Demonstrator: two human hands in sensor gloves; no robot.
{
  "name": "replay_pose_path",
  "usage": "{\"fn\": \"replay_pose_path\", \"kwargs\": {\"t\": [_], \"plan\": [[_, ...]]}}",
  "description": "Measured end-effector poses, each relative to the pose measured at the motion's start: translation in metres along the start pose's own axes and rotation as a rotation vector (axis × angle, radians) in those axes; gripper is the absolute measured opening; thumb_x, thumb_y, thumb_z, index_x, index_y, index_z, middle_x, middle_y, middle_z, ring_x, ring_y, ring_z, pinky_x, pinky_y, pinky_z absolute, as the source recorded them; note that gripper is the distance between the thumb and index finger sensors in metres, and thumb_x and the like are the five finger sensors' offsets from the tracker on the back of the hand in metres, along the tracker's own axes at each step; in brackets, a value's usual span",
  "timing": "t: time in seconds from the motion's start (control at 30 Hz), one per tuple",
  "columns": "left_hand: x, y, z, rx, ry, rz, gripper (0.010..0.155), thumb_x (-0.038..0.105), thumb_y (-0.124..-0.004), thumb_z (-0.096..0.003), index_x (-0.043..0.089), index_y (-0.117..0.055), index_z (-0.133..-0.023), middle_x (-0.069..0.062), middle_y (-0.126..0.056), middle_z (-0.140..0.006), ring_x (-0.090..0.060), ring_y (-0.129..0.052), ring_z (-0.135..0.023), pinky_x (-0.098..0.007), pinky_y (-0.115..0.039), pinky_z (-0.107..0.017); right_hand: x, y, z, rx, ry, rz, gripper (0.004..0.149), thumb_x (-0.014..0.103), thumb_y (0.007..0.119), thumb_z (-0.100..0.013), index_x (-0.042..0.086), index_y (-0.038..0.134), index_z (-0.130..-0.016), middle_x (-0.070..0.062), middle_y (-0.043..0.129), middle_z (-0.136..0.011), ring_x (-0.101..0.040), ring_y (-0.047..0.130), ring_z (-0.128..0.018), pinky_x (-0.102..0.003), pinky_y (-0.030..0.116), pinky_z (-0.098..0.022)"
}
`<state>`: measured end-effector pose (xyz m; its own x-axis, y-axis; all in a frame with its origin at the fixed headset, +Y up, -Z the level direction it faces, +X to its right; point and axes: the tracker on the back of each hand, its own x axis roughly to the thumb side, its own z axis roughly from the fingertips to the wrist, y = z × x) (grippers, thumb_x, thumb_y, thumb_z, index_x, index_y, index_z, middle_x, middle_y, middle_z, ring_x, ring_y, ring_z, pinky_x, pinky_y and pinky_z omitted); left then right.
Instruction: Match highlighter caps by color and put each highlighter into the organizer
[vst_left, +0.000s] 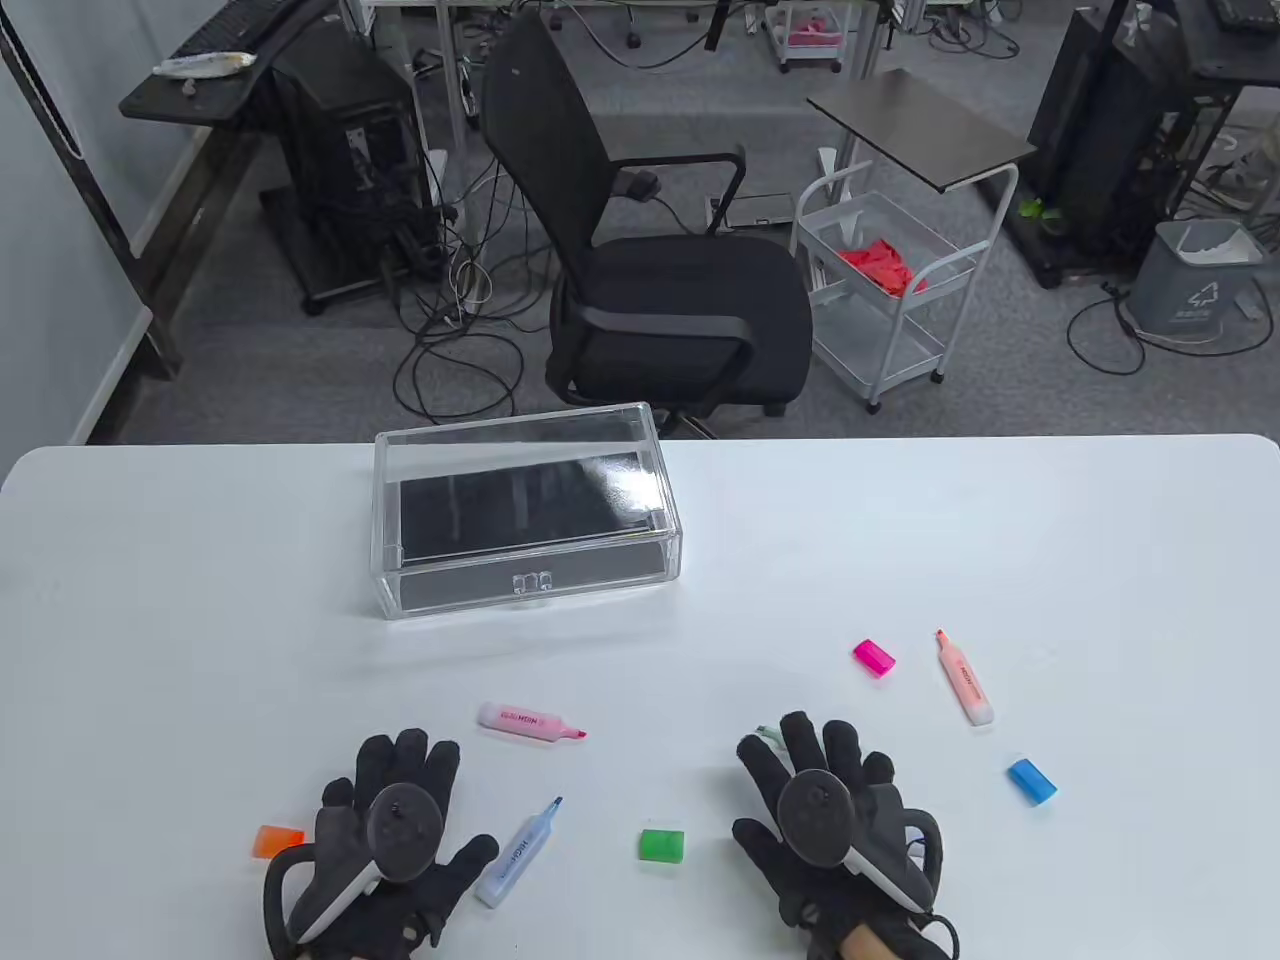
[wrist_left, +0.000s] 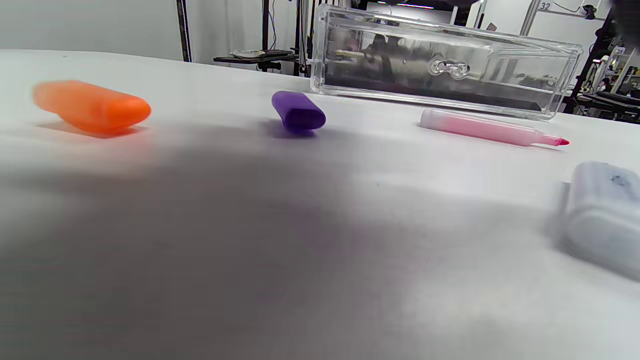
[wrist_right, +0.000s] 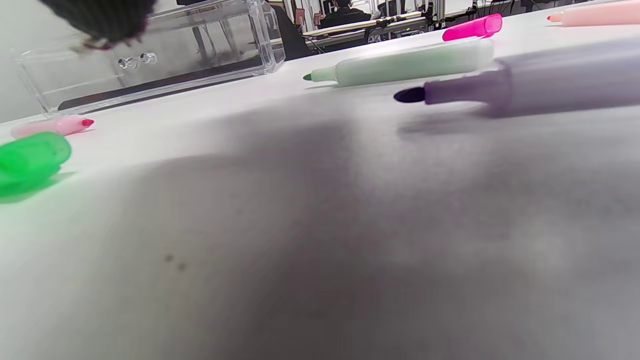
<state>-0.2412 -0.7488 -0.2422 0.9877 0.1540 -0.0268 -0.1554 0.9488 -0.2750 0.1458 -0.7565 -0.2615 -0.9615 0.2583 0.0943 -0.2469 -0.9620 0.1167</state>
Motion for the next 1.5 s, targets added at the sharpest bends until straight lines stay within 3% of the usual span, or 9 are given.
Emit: {"fn": "replay_pose_path", "kwargs": {"t": [0.27, 0.37, 0.47, 0.6, 0.7, 0.83, 1.07, 1.37, 1.5], "plan": [[0.002, 0.007, 0.002, 0.001, -0.026, 0.08, 0.091, 0.084, -0.052, -0.0367, 0.047, -0.012, -0.109, 0.014, -0.005, -0.119, -0.023, -0.005, -0.116, -0.054, -0.021, -0.081, 0.004, -0.001, 0.003, 0.0, -0.013, -0.003, 0.073, 0.054, 0.074, -0.039, 0.045, 0.035, -0.101, 0.002, 0.015, -0.113, -0.039, 0.009, -0.103, -0.071, 0.014, -0.067], [0.006, 0.021, 0.001, 0.096, -0.065, 0.267, 0.087, 0.079, -0.059, -0.0395, 0.042, -0.026, -0.111, 0.01, -0.022, -0.121, -0.028, -0.023, -0.118, -0.055, -0.032, -0.082, 0.005, -0.003, 0.004, -0.011, -0.016, -0.002, 0.073, 0.054, 0.074, -0.039, 0.045, 0.036, -0.101, 0.002, 0.015, -0.113, -0.039, 0.009, -0.103, -0.071, 0.014, -0.067], [0.014, 0.044, -0.007, 0.144, -0.043, 0.31, 0.08, 0.07, -0.067, -0.0437, 0.038, -0.039, -0.111, 0.007, -0.043, -0.12, -0.032, -0.047, -0.116, -0.055, -0.048, -0.081, 0.005, -0.004, 0.005, -0.02, -0.009, -0.01, 0.073, 0.054, 0.074, -0.039, 0.044, 0.036, -0.101, 0.002, 0.015, -0.113, -0.039, 0.009, -0.103, -0.071, 0.014, -0.067], [0.026, 0.072, -0.032, 0.147, -0.011, 0.315, 0.077, 0.07, -0.069, -0.0449, 0.036, -0.047, -0.11, 0.006, -0.063, -0.113, -0.03, -0.081, -0.103, -0.051, -0.069, -0.075, 0.004, -0.004, 0.006, -0.026, -0.004, -0.012, 0.072, 0.053, 0.074, -0.039, 0.044, 0.038, -0.101, 0.002, 0.015, -0.113, -0.039, 0.009, -0.103, -0.071, 0.014, -0.068], [0.03, 0.082, -0.061, 0.101, 0.044, 0.525, 0.074, 0.067, -0.072, -0.0451, 0.031, -0.056, -0.108, 0.003, -0.074, -0.105, -0.029, -0.094, -0.092, -0.049, -0.078, -0.069, 0.003, -0.005, 0.006, -0.028, -0.005, -0.013, 0.071, 0.053, 0.074, -0.039, 0.043, 0.039, -0.101, 0.002, 0.016, -0.113, -0.039, 0.01, -0.103, -0.071, 0.014, -0.067], [0.032, 0.087, -0.102, 0.061, 0.133, 0.594, 0.071, 0.066, -0.073, -0.0455, 0.027, -0.065, -0.105, 0.001, -0.085, -0.096, -0.026, -0.105, -0.077, -0.046, -0.085, -0.061, 0.002, -0.004, 0.005, -0.024, -0.003, -0.01, 0.072, 0.054, 0.074, -0.039, 0.043, 0.039, -0.101, 0.001, 0.016, -0.113, -0.039, 0.011, -0.103, -0.071, 0.015, -0.067], [0.023, 0.084, -0.164, -0.064, 0.317, 0.667, 0.07, 0.068, -0.071, -0.0479, 0.024, -0.069, -0.102, 0.003, -0.092, -0.088, -0.017, -0.112, -0.062, -0.038, -0.093, -0.052, 0.004, -0.001, 0.0, -0.007, 0.0, -0.003, 0.071, 0.053, 0.074, -0.04, 0.041, 0.04, -0.101, 0.0, 0.018, -0.113, -0.039, 0.012, -0.103, -0.071, 0.015, -0.067], [0.025, 0.067, -0.202, -0.088, 0.443, 0.654, 0.069, 0.07, -0.068, -0.0503, 0.024, -0.071, -0.101, 0.006, -0.095, -0.083, -0.009, -0.115, -0.055, -0.031, -0.097, -0.048, 0.004, -0.003, -0.001, -0.002, 0.001, -0.021, 0.072, 0.054, 0.074, -0.04, 0.04, 0.041, -0.102, -0.002, 0.021, -0.114, -0.039, 0.013, -0.104, -0.071, 0.016, -0.068], [0.03, 0.058, -0.214, -0.114, 0.436, 0.652, 0.067, 0.071, -0.066, -0.0526, 0.024, -0.073, -0.1, 0.01, -0.097, -0.079, -0.003, -0.116, -0.05, -0.026, -0.099, -0.045, 0.004, -0.004, -0.002, -0.009, 0.001, -0.029, 0.072, 0.054, 0.074, -0.04, 0.039, 0.041, -0.102, -0.002, 0.022, -0.114, -0.039, 0.014, -0.104, -0.071, 0.016, -0.068]]}}
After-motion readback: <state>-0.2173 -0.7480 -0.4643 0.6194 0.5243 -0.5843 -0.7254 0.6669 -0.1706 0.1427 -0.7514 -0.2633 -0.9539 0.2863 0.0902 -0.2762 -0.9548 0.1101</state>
